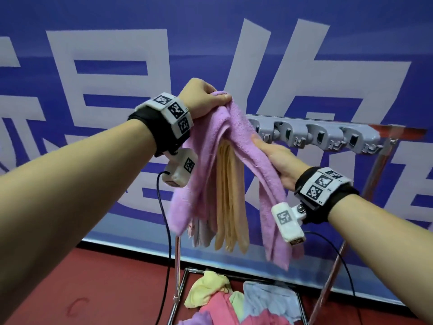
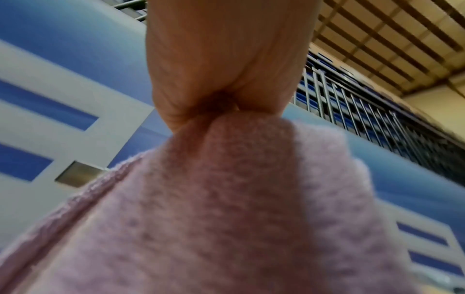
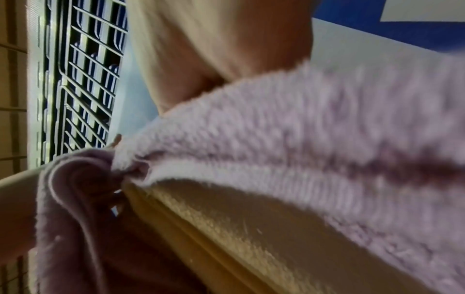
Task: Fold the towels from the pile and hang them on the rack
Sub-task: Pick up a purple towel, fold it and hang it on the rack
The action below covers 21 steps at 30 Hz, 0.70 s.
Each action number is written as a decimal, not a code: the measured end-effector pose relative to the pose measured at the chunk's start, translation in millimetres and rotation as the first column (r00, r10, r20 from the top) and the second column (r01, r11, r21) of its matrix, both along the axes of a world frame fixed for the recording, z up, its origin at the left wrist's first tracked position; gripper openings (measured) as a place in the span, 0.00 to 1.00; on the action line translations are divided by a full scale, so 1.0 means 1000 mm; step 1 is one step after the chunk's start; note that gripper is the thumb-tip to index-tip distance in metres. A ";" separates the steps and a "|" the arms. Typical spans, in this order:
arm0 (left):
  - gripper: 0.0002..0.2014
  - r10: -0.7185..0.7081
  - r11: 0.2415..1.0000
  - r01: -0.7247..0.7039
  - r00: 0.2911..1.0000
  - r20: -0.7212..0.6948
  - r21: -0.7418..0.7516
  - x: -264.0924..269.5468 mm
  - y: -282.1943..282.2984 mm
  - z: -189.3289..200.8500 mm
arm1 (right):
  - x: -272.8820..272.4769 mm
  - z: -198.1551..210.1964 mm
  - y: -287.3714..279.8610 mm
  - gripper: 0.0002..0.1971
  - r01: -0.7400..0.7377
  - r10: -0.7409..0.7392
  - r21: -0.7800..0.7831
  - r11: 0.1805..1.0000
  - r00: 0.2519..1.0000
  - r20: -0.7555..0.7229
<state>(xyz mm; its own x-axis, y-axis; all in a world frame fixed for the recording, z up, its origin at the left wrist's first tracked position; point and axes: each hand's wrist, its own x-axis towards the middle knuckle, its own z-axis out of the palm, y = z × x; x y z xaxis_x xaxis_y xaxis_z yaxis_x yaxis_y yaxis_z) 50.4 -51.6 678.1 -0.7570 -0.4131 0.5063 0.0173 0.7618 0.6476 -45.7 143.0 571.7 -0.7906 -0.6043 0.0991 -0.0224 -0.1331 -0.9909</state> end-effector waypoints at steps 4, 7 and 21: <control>0.16 0.151 0.960 -0.124 0.984 0.091 -0.251 -0.009 0.000 -0.006 | -0.006 -0.016 -0.013 0.23 0.131 -0.131 0.069 0.989 0.991 -0.009; 0.15 0.226 0.860 -0.096 0.952 0.206 -0.501 -0.009 0.001 -0.014 | -0.015 -0.024 -0.017 0.27 0.135 -0.134 0.182 0.974 0.991 -0.018; 0.04 0.368 0.665 -0.060 0.894 0.256 -0.744 0.015 0.043 -0.033 | 0.013 -0.008 -0.028 0.15 0.374 -0.181 0.354 0.857 0.863 -0.472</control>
<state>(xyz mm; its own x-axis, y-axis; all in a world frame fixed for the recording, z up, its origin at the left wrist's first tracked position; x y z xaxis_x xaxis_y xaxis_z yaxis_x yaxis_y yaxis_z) 65.7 -8.5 645.1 -0.8767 -0.2245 0.4255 -0.3184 0.9338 -0.1634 -32.9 115.3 563.6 -0.8743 -0.4224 0.2390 -0.4063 0.3677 -0.8365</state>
